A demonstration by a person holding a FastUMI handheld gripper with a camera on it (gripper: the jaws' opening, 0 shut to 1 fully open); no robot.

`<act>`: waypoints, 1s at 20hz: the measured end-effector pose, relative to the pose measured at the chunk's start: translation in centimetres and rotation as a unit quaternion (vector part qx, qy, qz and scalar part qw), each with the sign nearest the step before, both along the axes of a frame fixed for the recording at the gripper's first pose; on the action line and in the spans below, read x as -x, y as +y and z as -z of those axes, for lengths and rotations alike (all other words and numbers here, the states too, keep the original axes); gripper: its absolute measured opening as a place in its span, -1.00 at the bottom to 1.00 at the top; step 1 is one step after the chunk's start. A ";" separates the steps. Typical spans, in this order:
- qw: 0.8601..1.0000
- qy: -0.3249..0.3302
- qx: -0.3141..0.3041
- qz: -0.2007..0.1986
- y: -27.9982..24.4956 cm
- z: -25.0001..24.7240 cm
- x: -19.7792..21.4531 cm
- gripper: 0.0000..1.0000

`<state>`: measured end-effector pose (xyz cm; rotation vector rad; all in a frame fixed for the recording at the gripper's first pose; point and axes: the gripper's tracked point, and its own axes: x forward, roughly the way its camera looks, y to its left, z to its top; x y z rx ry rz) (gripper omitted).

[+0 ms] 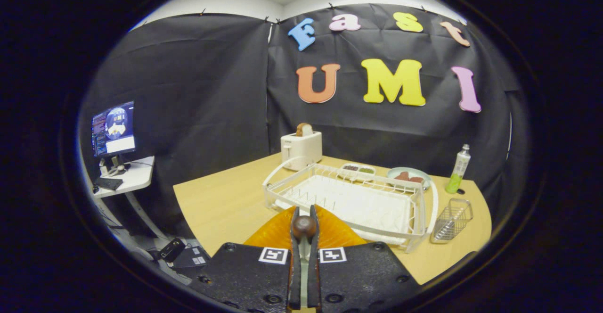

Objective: Take the plate from the dish rack, then take the spoon from the basket and place it into the plate.

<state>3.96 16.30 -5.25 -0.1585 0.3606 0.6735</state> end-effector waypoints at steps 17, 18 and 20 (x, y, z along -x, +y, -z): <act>0.999 0.019 0.010 0.033 -3.6 2.3 -3.0 0.41; 0.999 0.016 0.007 0.037 -3.9 2.0 -3.1 0.55; 0.999 0.004 0.002 0.050 -4.4 1.3 -3.3 0.57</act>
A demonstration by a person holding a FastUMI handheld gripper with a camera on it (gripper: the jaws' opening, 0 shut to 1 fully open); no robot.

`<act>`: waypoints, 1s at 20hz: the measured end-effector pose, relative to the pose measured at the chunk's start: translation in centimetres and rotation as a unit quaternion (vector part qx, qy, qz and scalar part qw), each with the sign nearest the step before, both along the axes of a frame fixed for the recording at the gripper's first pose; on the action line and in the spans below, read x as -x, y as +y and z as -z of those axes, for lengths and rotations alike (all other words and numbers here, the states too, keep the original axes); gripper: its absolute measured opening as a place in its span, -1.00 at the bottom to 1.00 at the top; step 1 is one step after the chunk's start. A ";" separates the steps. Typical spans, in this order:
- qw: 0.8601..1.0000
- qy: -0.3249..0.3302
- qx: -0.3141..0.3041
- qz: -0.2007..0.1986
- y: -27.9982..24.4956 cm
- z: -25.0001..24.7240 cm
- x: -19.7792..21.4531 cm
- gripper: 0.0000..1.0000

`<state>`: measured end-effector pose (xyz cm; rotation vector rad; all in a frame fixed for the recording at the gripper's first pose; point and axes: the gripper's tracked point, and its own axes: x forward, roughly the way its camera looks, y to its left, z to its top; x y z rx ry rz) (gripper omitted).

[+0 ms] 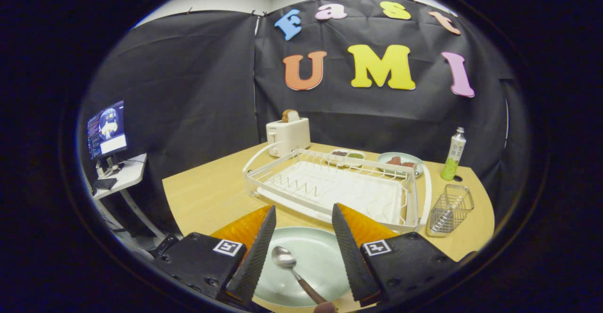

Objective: Take the plate from the dish rack, then take the spoon from the basket and place it into the plate.

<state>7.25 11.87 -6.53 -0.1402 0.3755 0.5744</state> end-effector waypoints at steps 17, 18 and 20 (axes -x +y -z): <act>0.977 -0.140 -0.045 0.156 -3.4 -6.3 3.4 1.00; 0.974 -0.151 -0.046 0.162 -3.2 -6.7 4.1 1.00; 0.971 -0.167 -0.044 0.167 -2.5 -7.4 5.1 1.00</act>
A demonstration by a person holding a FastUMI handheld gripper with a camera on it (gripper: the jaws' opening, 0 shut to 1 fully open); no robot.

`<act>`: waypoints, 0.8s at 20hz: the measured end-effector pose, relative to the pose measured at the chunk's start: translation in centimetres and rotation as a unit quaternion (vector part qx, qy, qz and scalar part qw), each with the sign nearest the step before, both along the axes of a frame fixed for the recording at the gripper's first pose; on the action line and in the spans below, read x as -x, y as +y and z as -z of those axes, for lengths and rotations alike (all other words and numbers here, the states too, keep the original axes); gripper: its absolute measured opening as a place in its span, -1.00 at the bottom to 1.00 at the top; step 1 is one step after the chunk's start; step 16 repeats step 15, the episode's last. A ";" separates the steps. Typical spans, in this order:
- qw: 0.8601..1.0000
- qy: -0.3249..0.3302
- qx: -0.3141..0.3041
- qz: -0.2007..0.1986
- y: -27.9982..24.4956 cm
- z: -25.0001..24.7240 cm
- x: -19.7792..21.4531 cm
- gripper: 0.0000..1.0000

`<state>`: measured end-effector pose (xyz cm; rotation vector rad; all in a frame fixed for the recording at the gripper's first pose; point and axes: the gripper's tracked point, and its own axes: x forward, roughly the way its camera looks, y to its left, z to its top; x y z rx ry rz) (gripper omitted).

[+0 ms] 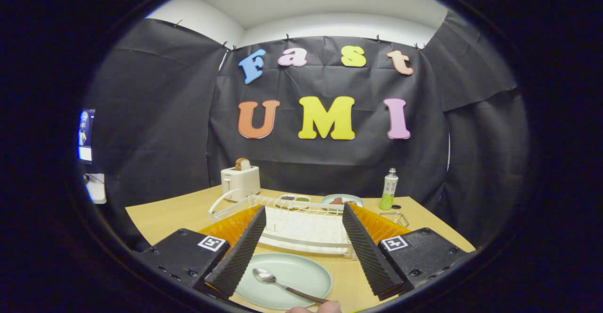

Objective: Take the plate from the dish rack, then take the spoon from the basket and place it into the plate.

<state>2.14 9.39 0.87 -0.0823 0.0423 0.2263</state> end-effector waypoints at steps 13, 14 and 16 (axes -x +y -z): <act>0.999 -0.027 -0.011 0.016 5.9 -1.2 2.5 1.00; 1.000 -0.022 -0.012 0.015 6.1 -0.9 2.4 1.00; 1.000 -0.020 -0.014 0.016 6.4 -0.8 2.3 1.00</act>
